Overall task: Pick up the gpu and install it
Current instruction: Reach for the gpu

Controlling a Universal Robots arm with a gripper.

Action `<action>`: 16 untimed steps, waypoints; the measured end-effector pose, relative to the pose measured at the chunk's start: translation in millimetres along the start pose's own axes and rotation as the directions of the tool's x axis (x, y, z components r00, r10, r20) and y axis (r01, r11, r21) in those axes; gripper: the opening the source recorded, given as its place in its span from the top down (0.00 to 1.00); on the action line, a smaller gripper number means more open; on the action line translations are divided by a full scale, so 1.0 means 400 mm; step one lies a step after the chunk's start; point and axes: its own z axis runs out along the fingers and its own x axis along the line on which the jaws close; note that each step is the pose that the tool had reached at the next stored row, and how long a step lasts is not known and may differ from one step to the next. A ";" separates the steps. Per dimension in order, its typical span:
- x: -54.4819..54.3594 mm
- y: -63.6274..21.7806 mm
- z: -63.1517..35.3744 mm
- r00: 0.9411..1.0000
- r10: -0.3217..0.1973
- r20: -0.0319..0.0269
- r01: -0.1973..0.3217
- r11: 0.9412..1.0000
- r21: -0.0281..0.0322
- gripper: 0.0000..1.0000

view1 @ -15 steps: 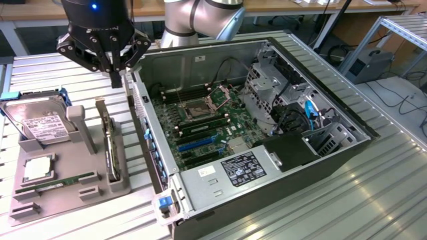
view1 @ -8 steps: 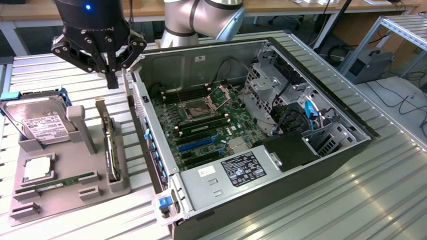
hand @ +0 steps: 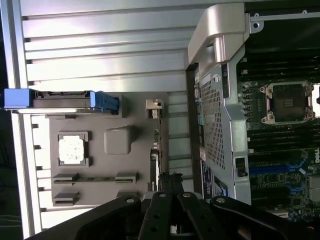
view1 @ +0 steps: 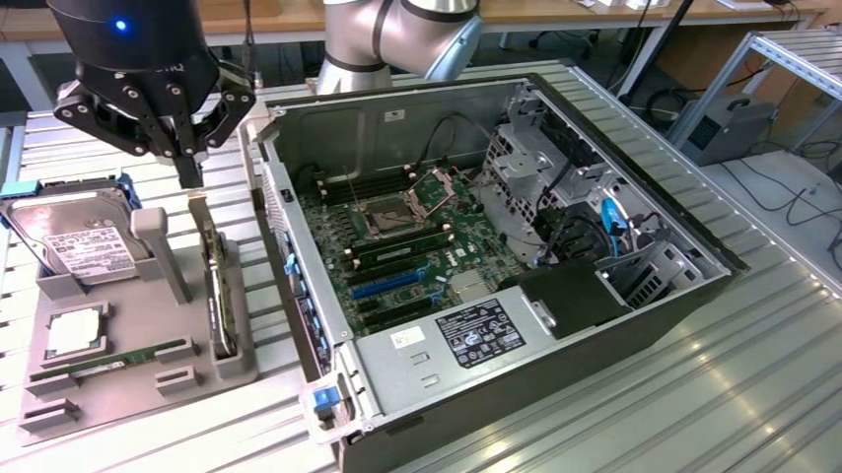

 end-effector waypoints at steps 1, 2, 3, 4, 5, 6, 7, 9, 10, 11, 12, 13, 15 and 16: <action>0.003 -0.003 0.000 1.000 0.000 0.000 0.000 1.000 0.000 0.89; 0.005 -0.006 0.000 1.000 0.000 0.000 0.000 1.000 0.000 0.89; 0.007 -0.008 0.000 1.000 0.000 0.000 0.000 1.000 0.000 0.89; 0.008 -0.010 -0.001 1.000 0.000 0.000 0.000 1.000 0.000 0.89; 0.009 -0.012 -0.001 1.000 0.000 0.000 0.000 1.000 0.000 0.89; 0.011 -0.014 -0.001 1.000 0.000 0.000 0.000 1.000 0.000 0.89; 0.013 -0.016 -0.001 1.000 0.000 0.000 0.000 1.000 0.000 0.89; 0.016 -0.021 -0.001 1.000 0.000 0.000 0.000 1.000 0.000 0.89; 0.017 -0.023 -0.001 1.000 0.000 0.000 0.000 1.000 0.000 0.89; 0.018 -0.026 -0.001 1.000 0.000 0.000 0.000 1.000 0.000 0.89; 0.020 -0.028 -0.001 1.000 0.000 0.000 0.000 1.000 0.000 0.89; 0.021 -0.031 -0.001 1.000 0.000 0.000 0.000 1.000 0.000 0.89; 0.022 -0.037 -0.001 1.000 0.000 0.000 0.000 1.000 0.000 0.89; 0.023 -0.040 -0.001 1.000 0.000 0.000 0.000 1.000 0.000 0.89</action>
